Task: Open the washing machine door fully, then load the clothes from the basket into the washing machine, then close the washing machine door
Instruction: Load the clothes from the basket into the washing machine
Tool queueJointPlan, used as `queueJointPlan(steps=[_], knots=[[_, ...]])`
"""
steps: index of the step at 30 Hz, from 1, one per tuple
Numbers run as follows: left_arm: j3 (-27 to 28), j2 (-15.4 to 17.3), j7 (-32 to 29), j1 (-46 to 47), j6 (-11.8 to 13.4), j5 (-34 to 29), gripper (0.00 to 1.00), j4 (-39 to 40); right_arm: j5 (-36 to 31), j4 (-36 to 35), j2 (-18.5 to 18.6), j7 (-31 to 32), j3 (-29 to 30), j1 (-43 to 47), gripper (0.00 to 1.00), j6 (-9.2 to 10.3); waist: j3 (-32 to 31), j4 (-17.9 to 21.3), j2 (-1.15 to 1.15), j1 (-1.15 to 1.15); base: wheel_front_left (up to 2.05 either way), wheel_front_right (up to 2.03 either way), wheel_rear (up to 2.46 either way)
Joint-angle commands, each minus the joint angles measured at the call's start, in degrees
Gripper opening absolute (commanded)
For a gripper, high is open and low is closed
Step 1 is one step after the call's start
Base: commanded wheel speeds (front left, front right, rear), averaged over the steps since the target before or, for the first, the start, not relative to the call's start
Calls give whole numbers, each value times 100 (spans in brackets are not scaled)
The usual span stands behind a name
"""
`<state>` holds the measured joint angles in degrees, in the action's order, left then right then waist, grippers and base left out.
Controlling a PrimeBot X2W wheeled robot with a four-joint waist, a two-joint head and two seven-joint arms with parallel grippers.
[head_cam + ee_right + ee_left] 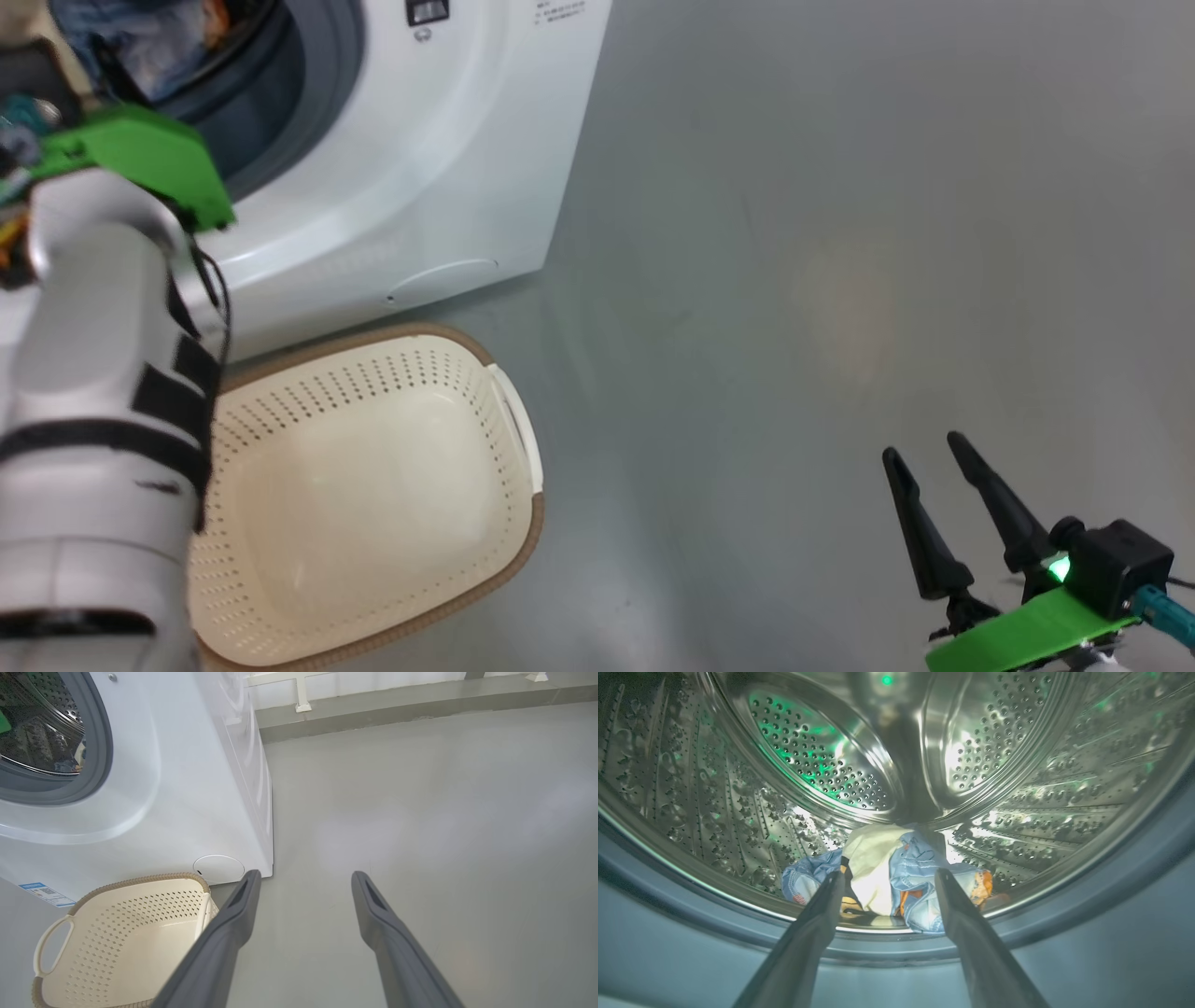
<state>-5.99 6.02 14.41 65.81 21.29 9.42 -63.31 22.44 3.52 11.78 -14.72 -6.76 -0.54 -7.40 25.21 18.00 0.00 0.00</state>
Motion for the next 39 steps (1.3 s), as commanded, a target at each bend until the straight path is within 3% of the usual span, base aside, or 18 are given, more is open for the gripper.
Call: queueJointPlan(steps=[1,9,15,26,32,39], knots=[[62,96,55,-259,-39,56,100,300,-111,-141,90,-28,-52,-106,100,-9,-241,-172,0,0,0,0,0],[-120,-239,58,-1732,-215,181,100,1529,-304,-133,22,-28,331,-130,100,-9,-864,-568,0,0,0,0,0],[-422,-306,58,-3012,-329,378,100,2603,-483,-145,-32,-28,485,27,100,-9,-1318,-885,0,0,0,0,0],[-1073,-312,58,-4876,-152,557,100,4407,-733,-216,-186,-28,742,260,100,-9,-1867,-1251,0,0,0,0,0],[-1070,-313,59,-5708,-41,567,100,5162,-849,-250,-184,-28,720,378,100,-9,-2071,-1440,0,0,0,0,0],[-632,-312,59,-6750,-68,391,100,5894,-950,-294,-204,-28,663,509,100,-9,-2192,-1564,0,0,0,0,0]])
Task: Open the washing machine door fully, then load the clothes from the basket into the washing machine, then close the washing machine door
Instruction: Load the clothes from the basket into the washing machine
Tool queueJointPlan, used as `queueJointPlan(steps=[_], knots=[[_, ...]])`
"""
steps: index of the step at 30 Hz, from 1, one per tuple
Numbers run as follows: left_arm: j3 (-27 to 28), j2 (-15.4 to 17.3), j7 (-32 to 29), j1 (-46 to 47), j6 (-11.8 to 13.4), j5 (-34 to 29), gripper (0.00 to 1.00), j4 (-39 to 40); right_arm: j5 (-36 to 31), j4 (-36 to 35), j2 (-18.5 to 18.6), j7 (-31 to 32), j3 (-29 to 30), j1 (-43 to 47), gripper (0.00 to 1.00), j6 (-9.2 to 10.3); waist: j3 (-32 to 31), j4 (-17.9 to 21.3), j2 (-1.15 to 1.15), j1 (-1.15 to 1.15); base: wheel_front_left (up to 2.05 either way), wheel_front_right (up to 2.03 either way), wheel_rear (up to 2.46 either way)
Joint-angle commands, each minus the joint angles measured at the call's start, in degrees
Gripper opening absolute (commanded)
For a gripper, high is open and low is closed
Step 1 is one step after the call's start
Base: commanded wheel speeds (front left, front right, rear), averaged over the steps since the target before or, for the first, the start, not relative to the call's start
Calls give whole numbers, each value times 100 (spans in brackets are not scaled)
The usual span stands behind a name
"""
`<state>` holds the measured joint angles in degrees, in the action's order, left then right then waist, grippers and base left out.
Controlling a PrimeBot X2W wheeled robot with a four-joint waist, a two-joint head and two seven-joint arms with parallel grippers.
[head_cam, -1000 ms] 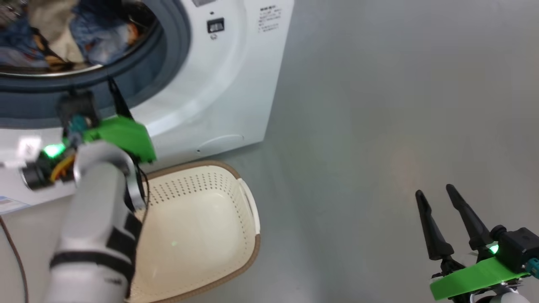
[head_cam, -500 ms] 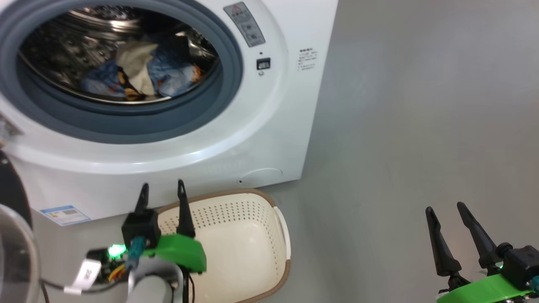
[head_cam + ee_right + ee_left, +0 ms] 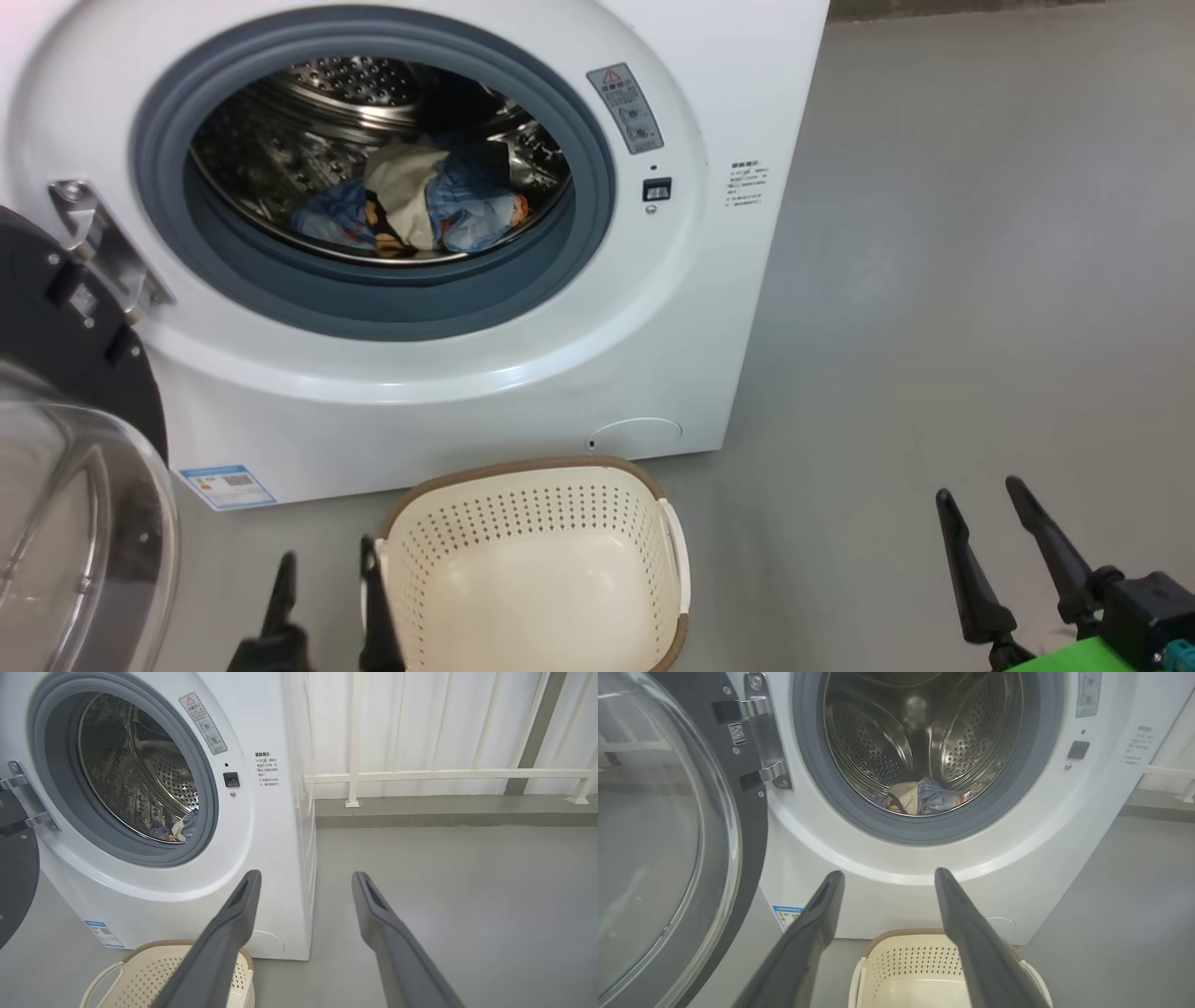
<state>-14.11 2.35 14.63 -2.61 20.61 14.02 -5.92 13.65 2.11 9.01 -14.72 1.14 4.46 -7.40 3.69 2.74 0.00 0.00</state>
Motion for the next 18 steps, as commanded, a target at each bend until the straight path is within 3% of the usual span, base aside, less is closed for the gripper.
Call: queueJointPlan(steps=[1,10,18], knots=[[239,55,37,-30,-21,-86,100,225,-81,-153,74,-28,-134,29,100,-9,-55,-48,0,0,0,0,0],[526,54,37,-734,-305,-132,100,765,-162,-186,78,-28,-145,208,100,-9,-171,-123,0,0,0,0,0],[695,54,37,-962,-367,-58,100,838,-215,-179,67,-28,-175,246,100,-9,-219,-91,0,0,0,0,0]])
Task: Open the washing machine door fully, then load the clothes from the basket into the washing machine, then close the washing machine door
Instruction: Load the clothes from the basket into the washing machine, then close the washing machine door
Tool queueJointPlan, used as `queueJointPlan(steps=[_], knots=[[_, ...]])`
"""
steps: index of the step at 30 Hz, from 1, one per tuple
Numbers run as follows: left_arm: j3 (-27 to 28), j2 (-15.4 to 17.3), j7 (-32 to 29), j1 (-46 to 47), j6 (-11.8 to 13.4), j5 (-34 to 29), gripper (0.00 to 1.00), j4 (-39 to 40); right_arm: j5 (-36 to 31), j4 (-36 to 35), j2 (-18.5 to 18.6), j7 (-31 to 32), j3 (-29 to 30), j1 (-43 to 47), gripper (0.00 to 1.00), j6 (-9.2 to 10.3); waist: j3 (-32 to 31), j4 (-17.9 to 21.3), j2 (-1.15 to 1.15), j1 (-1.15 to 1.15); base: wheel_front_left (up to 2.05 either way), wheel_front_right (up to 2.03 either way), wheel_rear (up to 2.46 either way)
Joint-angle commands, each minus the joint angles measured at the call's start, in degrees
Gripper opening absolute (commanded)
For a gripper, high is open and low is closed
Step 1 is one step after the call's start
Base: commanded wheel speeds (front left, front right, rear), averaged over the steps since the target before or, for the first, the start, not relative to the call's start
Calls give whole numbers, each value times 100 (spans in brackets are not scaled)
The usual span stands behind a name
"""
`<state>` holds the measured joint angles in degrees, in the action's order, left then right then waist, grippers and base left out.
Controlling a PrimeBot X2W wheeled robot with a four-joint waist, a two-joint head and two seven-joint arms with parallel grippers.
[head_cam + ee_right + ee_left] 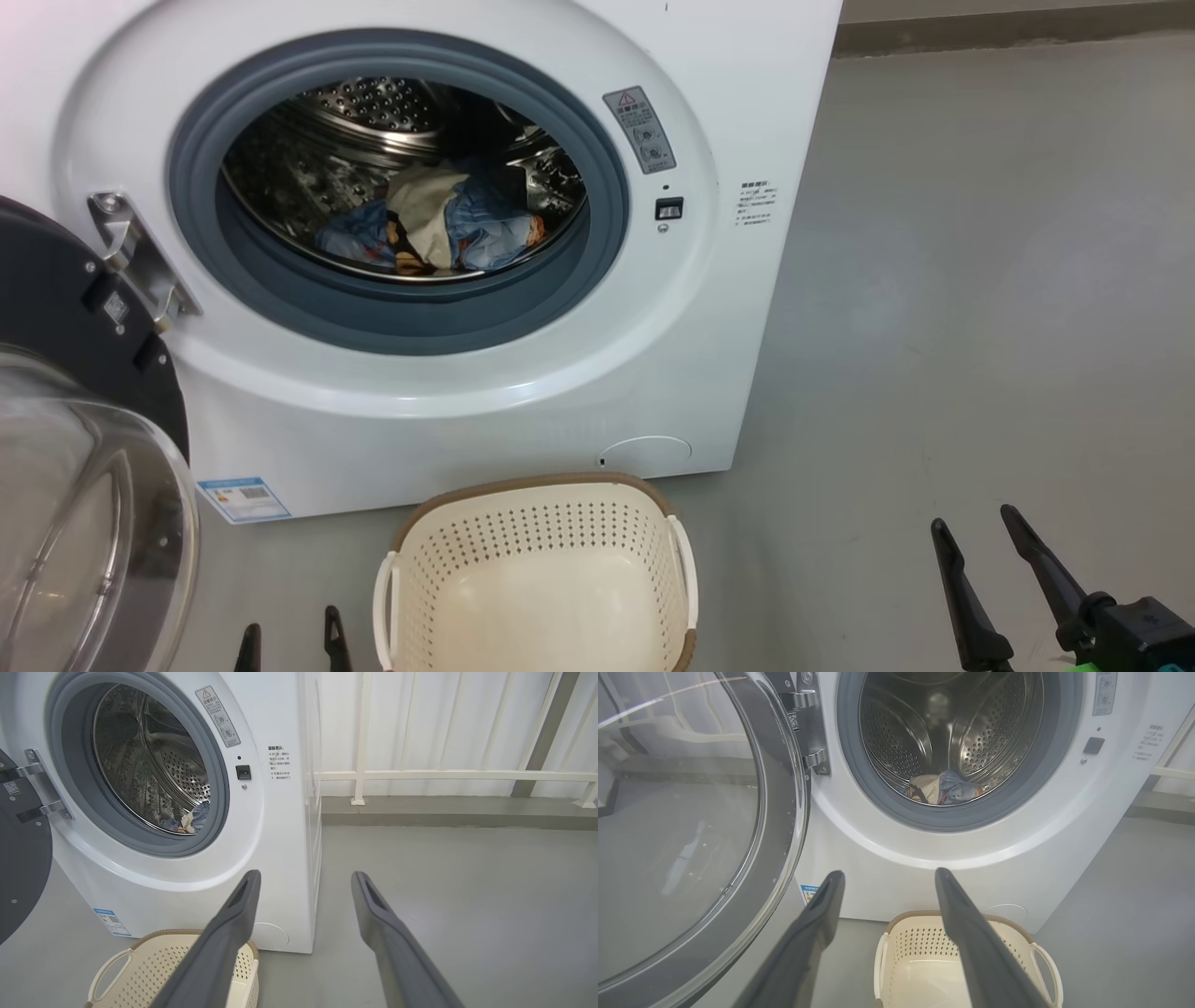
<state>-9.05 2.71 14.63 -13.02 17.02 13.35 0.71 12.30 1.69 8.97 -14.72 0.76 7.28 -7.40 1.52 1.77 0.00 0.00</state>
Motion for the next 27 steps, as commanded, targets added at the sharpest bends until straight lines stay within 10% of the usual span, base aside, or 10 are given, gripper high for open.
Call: queueJointPlan(steps=[1,27], knots=[[201,17,37,73,-14,4,100,178,-82,-136,69,-28,-139,-38,100,-9,-4,12,0,0,0,0,0],[337,17,37,-5,-42,-48,100,307,-95,-138,9,-28,-154,-21,100,-9,-47,17,0,0,-90,90,0]])
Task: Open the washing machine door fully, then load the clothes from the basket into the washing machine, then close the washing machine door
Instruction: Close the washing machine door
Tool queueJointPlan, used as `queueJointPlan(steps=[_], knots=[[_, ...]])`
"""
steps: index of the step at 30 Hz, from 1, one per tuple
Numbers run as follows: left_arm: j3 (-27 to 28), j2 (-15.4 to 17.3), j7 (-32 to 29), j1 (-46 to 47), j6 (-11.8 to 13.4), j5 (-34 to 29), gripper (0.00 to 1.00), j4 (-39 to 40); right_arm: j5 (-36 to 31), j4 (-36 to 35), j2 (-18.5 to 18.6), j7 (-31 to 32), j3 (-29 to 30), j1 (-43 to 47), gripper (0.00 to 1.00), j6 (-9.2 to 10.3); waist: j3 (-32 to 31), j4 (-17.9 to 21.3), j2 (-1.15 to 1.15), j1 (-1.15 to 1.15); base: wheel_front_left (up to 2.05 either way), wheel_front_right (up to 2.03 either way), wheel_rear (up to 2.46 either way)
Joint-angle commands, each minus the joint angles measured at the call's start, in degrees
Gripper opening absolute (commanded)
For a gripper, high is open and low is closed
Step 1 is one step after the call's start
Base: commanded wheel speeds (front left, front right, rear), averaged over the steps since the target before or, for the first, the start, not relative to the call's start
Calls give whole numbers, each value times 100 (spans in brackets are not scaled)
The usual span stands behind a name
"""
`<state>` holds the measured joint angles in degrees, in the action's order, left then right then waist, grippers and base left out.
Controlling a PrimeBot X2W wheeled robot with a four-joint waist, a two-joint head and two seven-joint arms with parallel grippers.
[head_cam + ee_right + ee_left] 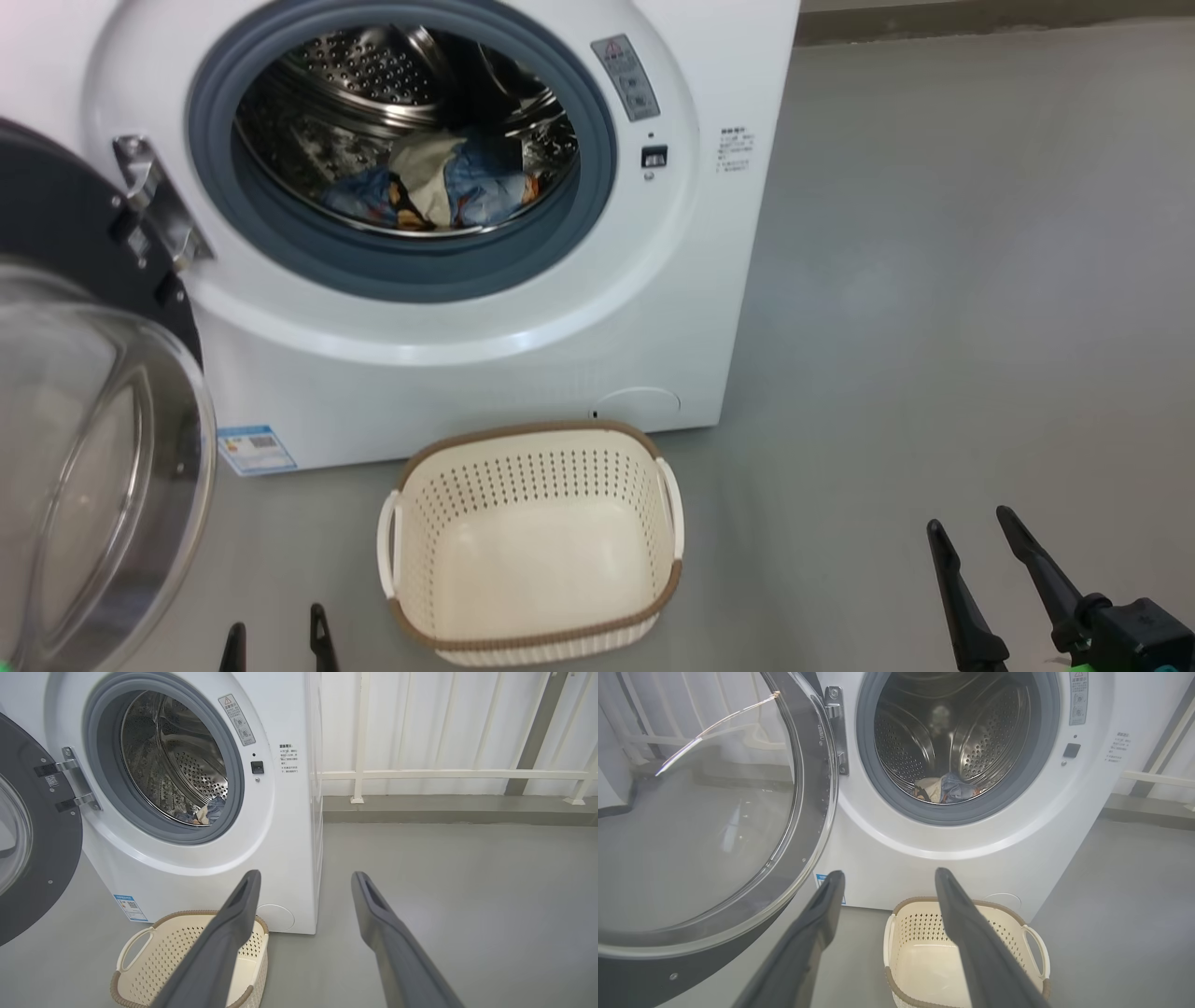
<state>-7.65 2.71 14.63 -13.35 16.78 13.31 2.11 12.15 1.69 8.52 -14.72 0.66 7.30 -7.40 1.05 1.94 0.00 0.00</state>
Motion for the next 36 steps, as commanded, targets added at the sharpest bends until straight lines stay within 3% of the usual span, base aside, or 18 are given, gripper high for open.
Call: queueJointPlan(steps=[1,20,27,36], knots=[[198,17,37,26,-20,-46,100,166,-79,-137,52,-28,-144,-21,100,-9,-1,-1,0,0,-161,161,0],[212,17,37,24,-33,-81,100,207,-123,-155,42,-28,-151,3,100,-9,-43,-180,0,0,-46,46,0],[279,17,37,-19,-1,-123,100,287,-165,-190,51,-28,-236,-57,100,-9,-120,-574,0,0,0,0,0],[448,17,37,-188,-3,-135,100,432,-212,-195,86,-28,-529,-217,100,-9,-298,-1539,0,0,0,0,0]])
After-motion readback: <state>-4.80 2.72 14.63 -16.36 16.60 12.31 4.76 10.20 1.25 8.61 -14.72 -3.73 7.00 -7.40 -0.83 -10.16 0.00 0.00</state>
